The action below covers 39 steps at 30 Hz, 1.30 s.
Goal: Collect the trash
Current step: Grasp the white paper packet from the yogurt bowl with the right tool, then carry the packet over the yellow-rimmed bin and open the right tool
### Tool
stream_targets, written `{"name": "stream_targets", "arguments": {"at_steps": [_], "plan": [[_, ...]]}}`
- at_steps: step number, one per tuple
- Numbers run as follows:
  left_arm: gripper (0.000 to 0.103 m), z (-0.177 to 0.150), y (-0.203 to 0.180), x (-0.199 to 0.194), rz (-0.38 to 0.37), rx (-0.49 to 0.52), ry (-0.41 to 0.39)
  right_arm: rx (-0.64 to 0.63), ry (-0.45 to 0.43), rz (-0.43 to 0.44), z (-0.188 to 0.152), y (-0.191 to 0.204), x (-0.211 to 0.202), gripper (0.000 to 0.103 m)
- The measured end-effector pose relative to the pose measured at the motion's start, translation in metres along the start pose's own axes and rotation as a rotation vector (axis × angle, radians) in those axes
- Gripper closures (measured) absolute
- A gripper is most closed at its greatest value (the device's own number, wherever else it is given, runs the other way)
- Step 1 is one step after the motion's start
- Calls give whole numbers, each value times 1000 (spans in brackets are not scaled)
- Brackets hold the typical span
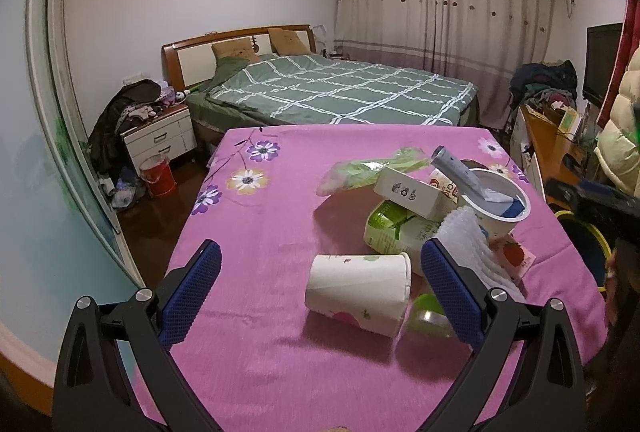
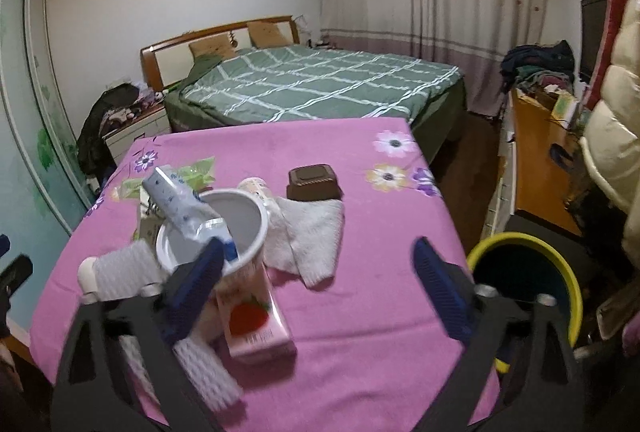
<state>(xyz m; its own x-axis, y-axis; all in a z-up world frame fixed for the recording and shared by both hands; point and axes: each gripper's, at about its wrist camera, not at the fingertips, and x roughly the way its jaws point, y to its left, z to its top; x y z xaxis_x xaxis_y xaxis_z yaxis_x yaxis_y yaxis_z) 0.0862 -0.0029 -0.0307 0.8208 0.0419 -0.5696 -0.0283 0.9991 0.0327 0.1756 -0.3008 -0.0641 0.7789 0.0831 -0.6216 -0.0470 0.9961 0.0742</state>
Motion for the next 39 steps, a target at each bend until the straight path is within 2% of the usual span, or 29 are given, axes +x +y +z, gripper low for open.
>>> {"name": "stream_targets", "arguments": {"at_steps": [3, 8, 12, 18, 20, 22, 23, 24, 25, 28, 39], "plan": [[5, 2, 1, 10, -2, -2, 5, 4, 47, 61, 13, 8, 19, 38], [5, 5, 7, 26, 3, -21, 16, -113, 42, 184, 28, 53, 25, 39], [5, 5, 14, 34, 14, -33, 22, -231, 61, 188, 33, 92, 38, 39], [5, 3, 22, 46, 8, -43, 40, -302, 97, 159, 35, 117, 55, 39], [5, 2, 23, 48, 1, -42, 44, -308, 107, 155, 34, 119, 59, 41], [5, 2, 22, 50, -8, -40, 46, -298, 129, 166, 33, 117, 63, 60], [5, 1, 22, 50, -11, -40, 46, -293, 134, 171, 33, 116, 65, 63], [5, 0, 22, 51, -14, -40, 47, -285, 135, 177, 33, 114, 65, 72], [5, 0, 22, 52, -17, -40, 48, -279, 136, 180, 33, 113, 64, 76], [5, 0, 22, 54, -19, -42, 50, -254, 111, 211, 36, 110, 54, 82], [5, 0, 4, 48, -56, -8, 43, -130, -49, 325, 63, 71, -17, 83]]}}
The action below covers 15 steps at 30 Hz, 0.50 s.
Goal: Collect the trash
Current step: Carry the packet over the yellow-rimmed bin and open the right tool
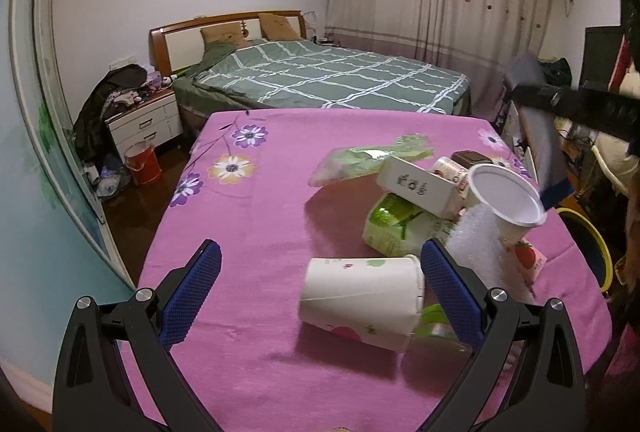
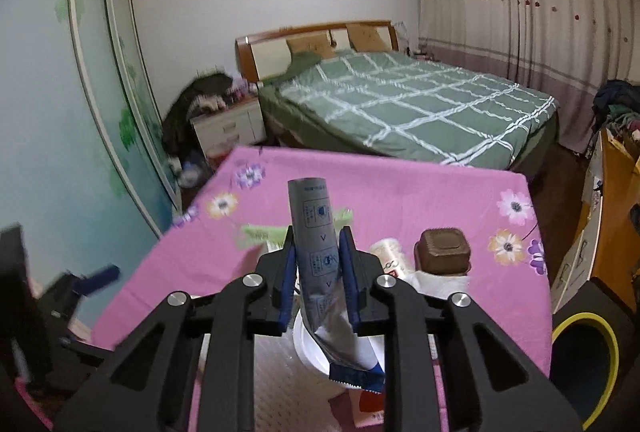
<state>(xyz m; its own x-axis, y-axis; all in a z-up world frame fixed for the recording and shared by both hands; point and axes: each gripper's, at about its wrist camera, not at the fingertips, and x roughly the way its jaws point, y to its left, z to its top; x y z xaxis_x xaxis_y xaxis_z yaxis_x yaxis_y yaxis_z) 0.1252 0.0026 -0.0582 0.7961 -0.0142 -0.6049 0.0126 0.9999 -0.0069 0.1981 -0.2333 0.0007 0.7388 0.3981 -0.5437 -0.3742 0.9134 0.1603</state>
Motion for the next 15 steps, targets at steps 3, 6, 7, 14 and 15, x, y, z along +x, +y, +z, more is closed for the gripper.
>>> {"name": "stream_targets", "arguments": {"at_steps": [3, 6, 7, 14, 15], "plan": [[5, -1, -8, -1, -19, 12, 3, 36, -45, -12, 2, -15, -21, 83], [5, -2, -21, -2, -48, 29, 6, 66, -81, -58, -1, -34, -37, 83], [5, -2, -26, -2, -59, 38, 7, 83, -91, -89, -3, -44, -42, 83], [5, -5, -57, 1, -132, 93, 28, 282, -57, -409, -47, -168, -62, 82], [5, -5, -61, 2, -140, 94, 34, 304, -43, -442, -54, -182, -62, 82]]}}
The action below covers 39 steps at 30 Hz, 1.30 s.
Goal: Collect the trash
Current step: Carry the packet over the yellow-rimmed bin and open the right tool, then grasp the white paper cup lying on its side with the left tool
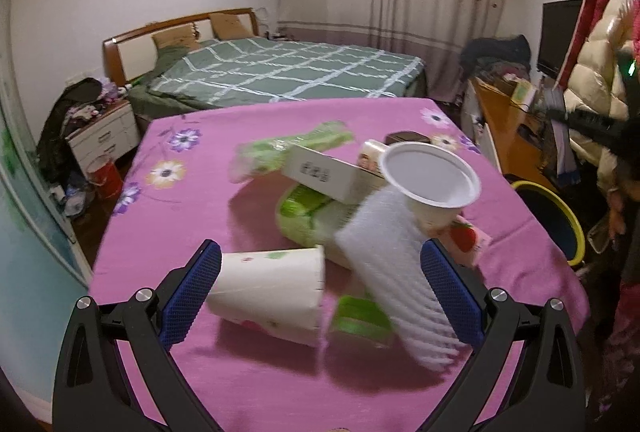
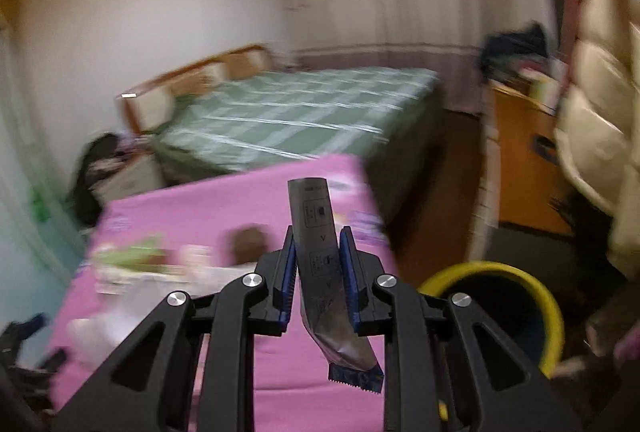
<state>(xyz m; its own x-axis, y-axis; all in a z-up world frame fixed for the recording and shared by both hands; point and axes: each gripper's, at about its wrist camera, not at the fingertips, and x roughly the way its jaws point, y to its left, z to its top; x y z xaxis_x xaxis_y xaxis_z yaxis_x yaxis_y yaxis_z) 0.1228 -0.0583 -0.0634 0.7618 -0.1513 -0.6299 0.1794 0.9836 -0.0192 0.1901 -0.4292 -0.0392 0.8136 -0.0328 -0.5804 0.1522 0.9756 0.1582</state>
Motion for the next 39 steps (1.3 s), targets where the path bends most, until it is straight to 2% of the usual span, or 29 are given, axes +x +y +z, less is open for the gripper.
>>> {"name": "stream_targets", "arguments": {"at_steps": [5, 9, 11, 13, 15, 21, 28, 31, 39], "plan": [[5, -4, -15, 13, -27, 0, 44, 76, 83, -160, -23, -72, 37, 81], [5, -4, -21, 20, -29, -5, 64, 110, 138, -216, -36, -104, 65, 81], [5, -3, -22, 20, -21, -5, 67, 123, 159, -228, -41, -112, 77, 74], [5, -3, -21, 18, -15, -7, 67, 123, 165, -252, -45, -114, 83, 59], [5, -3, -18, 16, -8, -13, 66, 124, 158, -274, -50, -117, 86, 50], [5, -4, -3, 16, 26, -24, 78, 134, 144, -266, -55, -119, 74, 49], [5, -18, 39, 20, 104, -94, 122, 131, 122, -235, -53, -108, 61, 47], [5, -23, 48, 24, 95, -111, 141, 123, 115, -227, -52, -102, 57, 47], [5, -29, 45, 42, 19, -99, 183, 107, 132, -207, -52, -92, 59, 46]]}}
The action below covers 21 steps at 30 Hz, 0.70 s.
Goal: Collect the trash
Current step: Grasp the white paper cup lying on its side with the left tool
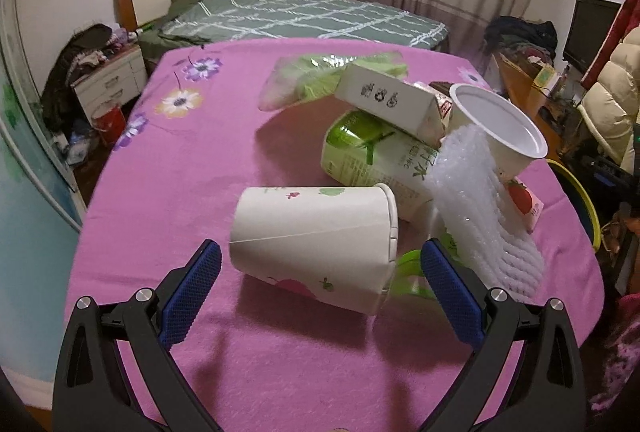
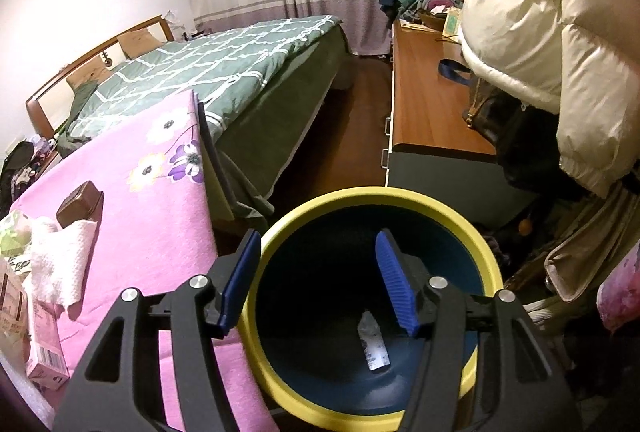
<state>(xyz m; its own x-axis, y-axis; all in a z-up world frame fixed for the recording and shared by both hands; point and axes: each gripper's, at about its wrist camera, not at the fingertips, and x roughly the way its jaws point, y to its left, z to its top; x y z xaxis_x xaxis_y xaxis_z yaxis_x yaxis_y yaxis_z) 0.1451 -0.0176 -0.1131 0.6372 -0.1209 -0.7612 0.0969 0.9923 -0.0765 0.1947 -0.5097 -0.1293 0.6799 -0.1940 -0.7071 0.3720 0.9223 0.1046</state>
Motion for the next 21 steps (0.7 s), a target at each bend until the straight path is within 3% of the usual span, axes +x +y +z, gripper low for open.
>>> {"name": "stream_targets", "arguments": {"at_steps": [11, 15, 21], "plan": [[5, 8, 14, 30, -28, -15, 51, -10, 19, 16, -3, 5, 4, 46], [15, 7, 16, 36, -58, -21, 67, -12, 24, 27, -5, 7, 3, 46], [17, 6, 22, 32, -46, -31, 48, -21, 20, 42, -7, 13, -1, 46]]}}
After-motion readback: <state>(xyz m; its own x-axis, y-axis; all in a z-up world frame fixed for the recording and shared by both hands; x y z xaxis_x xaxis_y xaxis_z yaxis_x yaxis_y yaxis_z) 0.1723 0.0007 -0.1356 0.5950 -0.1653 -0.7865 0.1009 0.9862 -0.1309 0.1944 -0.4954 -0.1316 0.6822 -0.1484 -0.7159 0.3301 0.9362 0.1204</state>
